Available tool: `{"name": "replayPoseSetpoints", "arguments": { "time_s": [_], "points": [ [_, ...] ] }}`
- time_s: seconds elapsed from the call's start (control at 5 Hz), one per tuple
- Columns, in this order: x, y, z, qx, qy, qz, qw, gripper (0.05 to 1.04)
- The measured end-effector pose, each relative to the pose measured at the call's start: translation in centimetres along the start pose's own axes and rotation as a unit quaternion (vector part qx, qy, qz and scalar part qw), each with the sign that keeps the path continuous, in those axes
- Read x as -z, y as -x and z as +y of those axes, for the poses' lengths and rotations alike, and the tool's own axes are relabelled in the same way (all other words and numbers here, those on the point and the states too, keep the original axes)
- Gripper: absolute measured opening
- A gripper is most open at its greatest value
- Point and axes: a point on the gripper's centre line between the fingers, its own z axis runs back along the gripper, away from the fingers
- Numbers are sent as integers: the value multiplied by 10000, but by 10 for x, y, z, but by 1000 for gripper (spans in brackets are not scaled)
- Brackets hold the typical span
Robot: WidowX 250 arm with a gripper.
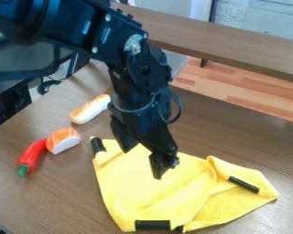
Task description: Unfold the cloth from bottom left to top right
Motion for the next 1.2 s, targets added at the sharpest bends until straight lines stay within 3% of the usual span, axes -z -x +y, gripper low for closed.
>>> {"name": "replayPoseSetpoints", "arguments": {
  "time_s": [0.2, 0.4, 0.8, 1.2],
  "points": [
    [7, 4, -1, 28, 24, 123, 9999, 999],
    [39, 5, -11, 932, 202, 250, 9951, 999],
    [78, 12, -30, 2053, 162, 424, 9777, 999],
    [89, 11, -36, 2441, -59, 264, 9694, 999]
  ]
}}
